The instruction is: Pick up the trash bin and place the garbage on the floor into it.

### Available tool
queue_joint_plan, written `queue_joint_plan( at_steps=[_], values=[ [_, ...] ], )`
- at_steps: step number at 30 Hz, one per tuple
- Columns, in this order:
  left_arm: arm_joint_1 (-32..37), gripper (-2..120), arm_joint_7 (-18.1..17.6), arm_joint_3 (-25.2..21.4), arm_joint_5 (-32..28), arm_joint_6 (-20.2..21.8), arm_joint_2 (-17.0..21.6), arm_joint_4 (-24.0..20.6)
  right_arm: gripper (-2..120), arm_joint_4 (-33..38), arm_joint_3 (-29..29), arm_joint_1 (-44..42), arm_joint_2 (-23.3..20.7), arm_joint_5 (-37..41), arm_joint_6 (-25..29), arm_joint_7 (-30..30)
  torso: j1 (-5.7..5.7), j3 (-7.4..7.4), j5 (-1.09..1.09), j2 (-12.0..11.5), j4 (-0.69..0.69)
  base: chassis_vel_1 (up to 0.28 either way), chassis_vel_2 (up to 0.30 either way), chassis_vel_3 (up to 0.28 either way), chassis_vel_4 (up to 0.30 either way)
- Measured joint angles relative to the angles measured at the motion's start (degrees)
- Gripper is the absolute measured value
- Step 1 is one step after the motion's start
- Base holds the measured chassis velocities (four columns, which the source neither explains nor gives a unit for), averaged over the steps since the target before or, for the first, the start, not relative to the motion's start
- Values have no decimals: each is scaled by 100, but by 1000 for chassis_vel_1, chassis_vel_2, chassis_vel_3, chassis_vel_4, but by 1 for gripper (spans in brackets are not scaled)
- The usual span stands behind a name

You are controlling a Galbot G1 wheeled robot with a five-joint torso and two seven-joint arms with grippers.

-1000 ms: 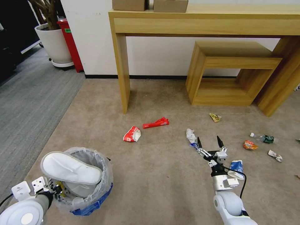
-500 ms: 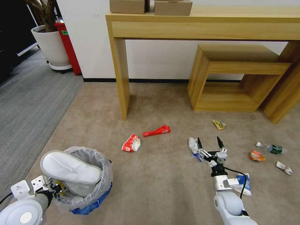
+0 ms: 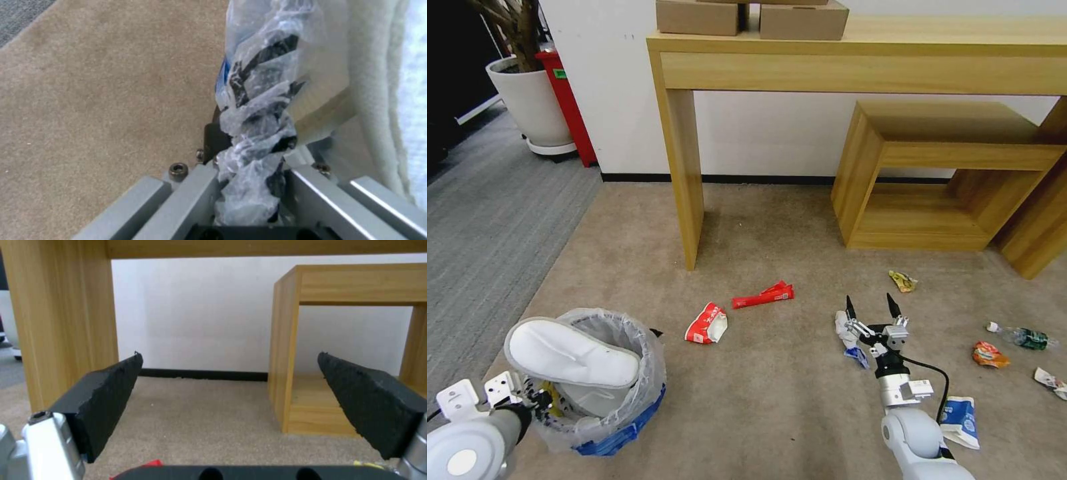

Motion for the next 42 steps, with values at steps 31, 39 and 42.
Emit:
queue_joint_plan(
  at_steps=[31,39,42],
  values=[
    [-69,0,-79,21,-55,-61,-53,62,100,-57,-12,71,-20,-249,40,-41,-1,-1,0,0,0,0,0,0,0],
    [-107,0,-74,48,-60,-76,-69,103,100,-96,-3,64,-43,-317,99,-33,-1,-1,0,0,-1,0,0,0,0],
    [-105,0,-61,44,-57,-76,-73,145,100,-103,-20,53,-37,-344,152,-14,-1,0,0,0,0,0,0,0,0]
  ],
)
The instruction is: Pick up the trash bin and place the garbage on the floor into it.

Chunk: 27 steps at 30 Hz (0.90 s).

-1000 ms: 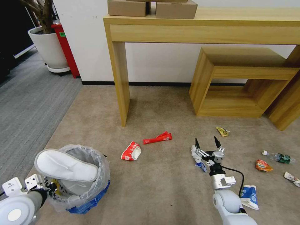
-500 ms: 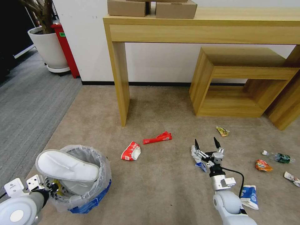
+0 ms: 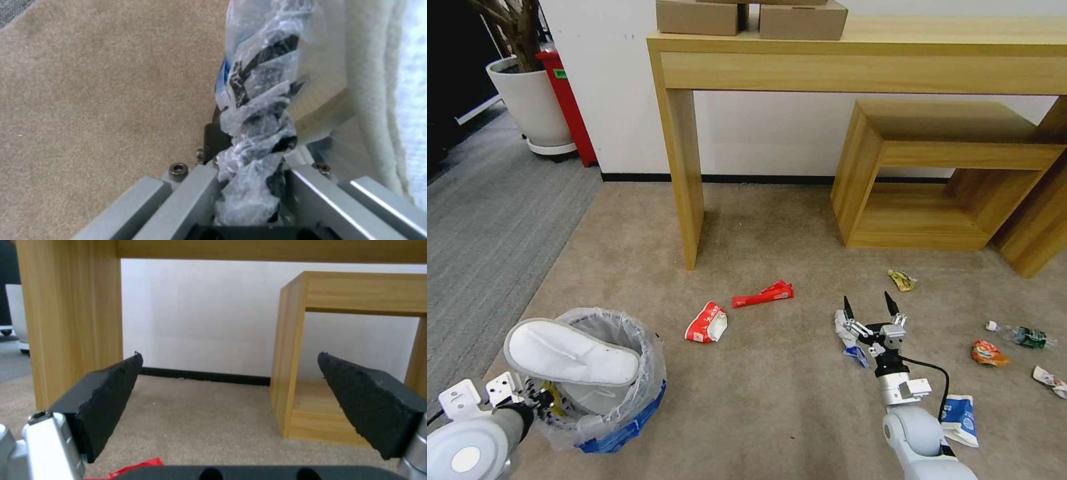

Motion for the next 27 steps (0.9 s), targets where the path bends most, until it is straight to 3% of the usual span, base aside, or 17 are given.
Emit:
queue_joint_plan(
  at_steps=[20,27],
  values=[
    [32,0,7,-48,-9,-8,4,-83,100,-112,-133,68,124,16,39,-274,0,0,0,0,0,-12,15,16,-17],
    [-1,0,7,-48,-11,-13,-25,-53,100,-125,-256,163,109,-188,-15,54,0,2,0,-1,0,-64,71,57,-65]
  ],
)
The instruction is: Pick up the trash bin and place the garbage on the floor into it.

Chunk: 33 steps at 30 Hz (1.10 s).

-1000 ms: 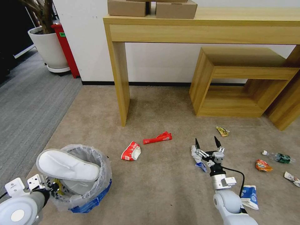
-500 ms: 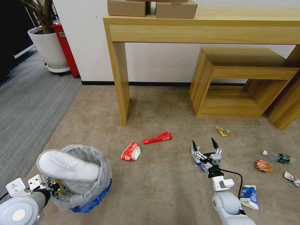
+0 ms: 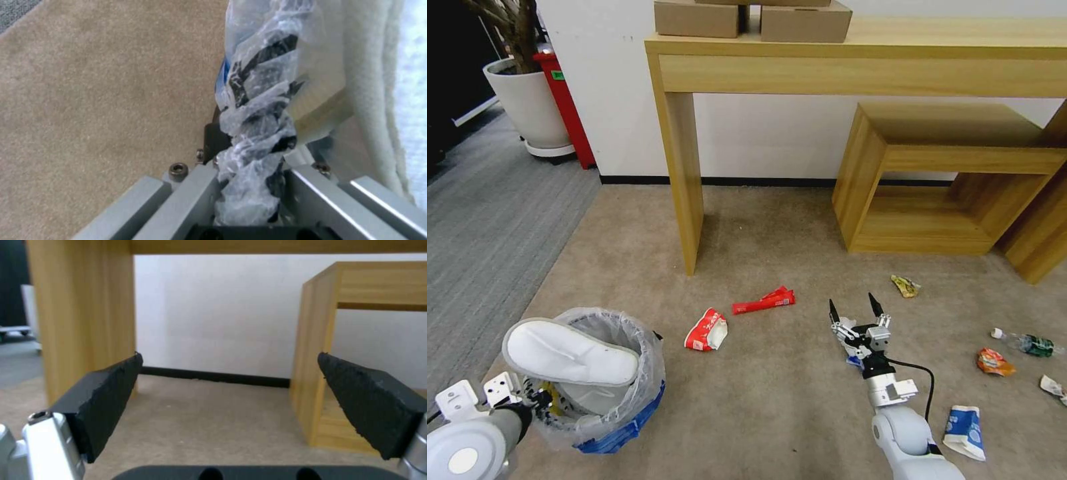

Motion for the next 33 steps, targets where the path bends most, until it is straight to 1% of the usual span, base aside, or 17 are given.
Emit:
queue_joint_plan(
  at_steps=[3,5,7,10,11,13,15,17,18,19,22,23,25,26,28,30,33],
  values=[
    [-16,0,0,-4,-19,-3,6,17,100,54,-43,28,-59,-121,-144,199,0,0,0,0,0,0,0,0,0],
    [-33,0,-3,-40,-83,-6,46,21,100,293,-274,157,-328,-275,-553,670,-1,-1,0,0,-1,0,0,0,0],
    [-37,0,-6,-53,-106,-6,54,19,100,350,-347,204,-411,-266,-653,738,-1,-1,1,0,-1,0,0,0,0],
    [-45,0,-79,-154,-252,-7,106,-29,100,736,-909,645,-1089,374,-1389,1048,-1,-1,-2,0,0,0,0,0,0],
    [-45,0,-79,-154,-252,-7,106,-29,100,736,-909,645,-1089,374,-1389,1048,-1,-1,-2,0,0,0,0,0,0],
    [-46,0,-183,-256,-338,-20,170,-47,100,1183,-1594,1123,-1524,1809,-2223,1354,-1,-1,1,0,0,0,0,0,0],
    [-44,0,-204,-280,-349,-25,178,-46,100,1262,-1731,1227,-1569,2110,-2385,1416,-1,-1,0,0,0,0,0,0,0],
    [-29,0,-251,-417,-491,-26,207,-6,100,1379,-2357,1652,-1647,3025,-2834,1707,0,-1,-2,0,1,0,0,0,0],
    [-8,0,-276,-511,-605,-22,235,16,100,1378,-2838,1973,-1616,3461,-3051,1994,-1,-1,0,0,0,0,0,0,0],
    [-8,0,-276,-511,-605,-22,235,16,100,1378,-2838,1973,-1616,3461,-3051,1994,-1,-1,0,0,0,0,0,0,0],
    [46,0,-296,-592,-664,-14,242,14,100,1316,-3650,2624,-1311,4215,-3670,2788,-1,-1,0,0,0,0,0,0,0],
    [46,0,-296,-592,-664,-14,242,14,100,1316,-3650,2624,-1311,4215,-3670,2788,-1,-1,0,0,0,0,0,0,0],
    [49,0,-325,-579,-607,-13,179,12,100,1066,-4010,3048,-798,4670,-4016,3291,0,-1,-2,0,1,0,0,0,0],
    [45,0,-326,-558,-569,-13,144,14,100,925,-4096,3168,-585,4819,-4075,3361,0,-1,0,0,2,0,0,0,0],
    [41,0,-328,-538,-521,-12,101,21,100,809,-4148,3248,-436,4919,-4115,3411,0,-1,-1,0,2,0,0,0,0],
    [38,0,-324,-491,-383,-7,-10,69,100,492,-4308,3410,-35,5138,-4315,3634,0,-1,-2,0,2,0,0,0,0],
    [39,0,-315,-481,-314,-3,-63,101,100,298,-4373,3471,133,5179,-4520,3861,0,-1,-2,0,1,0,0,0,0]
  ],
)
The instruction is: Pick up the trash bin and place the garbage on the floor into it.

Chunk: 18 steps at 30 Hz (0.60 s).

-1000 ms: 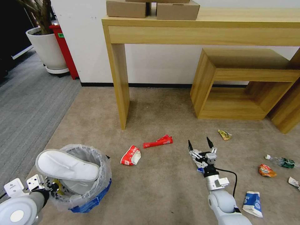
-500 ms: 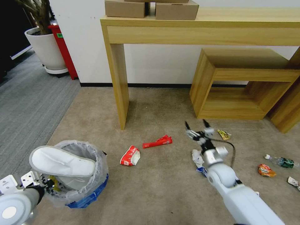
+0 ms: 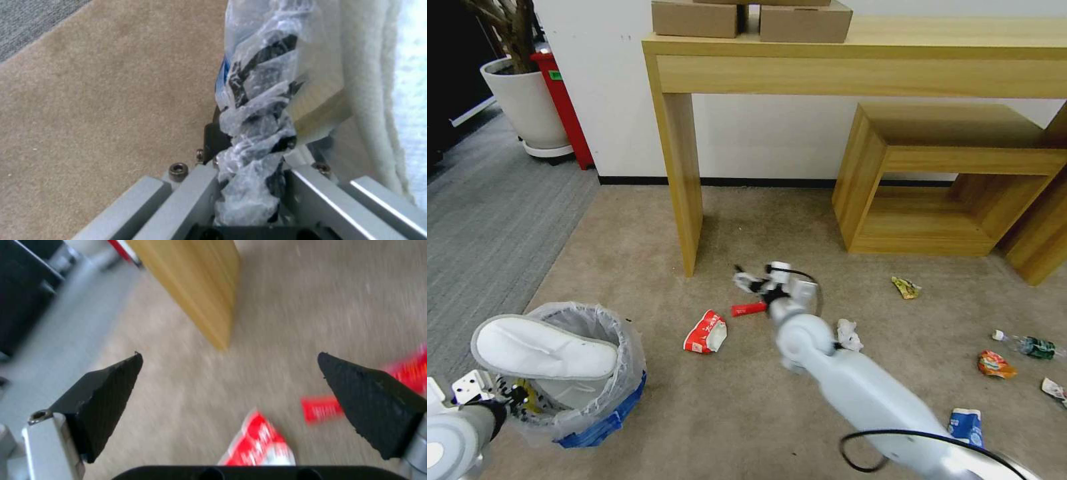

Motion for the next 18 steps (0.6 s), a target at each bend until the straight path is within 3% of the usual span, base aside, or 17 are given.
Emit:
queue_joint_plan(
  at_steps=[3,4,7,12,18],
  values=[
    [23,0,57,19,190,9,-139,57,100,-520,-43,186,458,234,-581,856,0,0,0,1,-1,0,0,0,0],
    [23,0,57,19,190,9,-139,57,100,-520,-43,186,458,234,-581,856,0,0,0,1,-1,0,0,0,0],
    [34,0,113,76,367,13,-233,99,100,-810,29,399,663,921,-1258,1526,0,0,0,1,0,0,0,0,0],
    [34,0,137,97,454,15,-278,119,100,-1045,59,548,670,1025,-1617,1513,0,0,1,1,-1,0,0,0,0],
    [2,0,185,164,595,16,-344,197,100,-1483,-3,863,657,1227,-2182,1078,0,0,1,1,0,0,0,0,0]
  ],
)
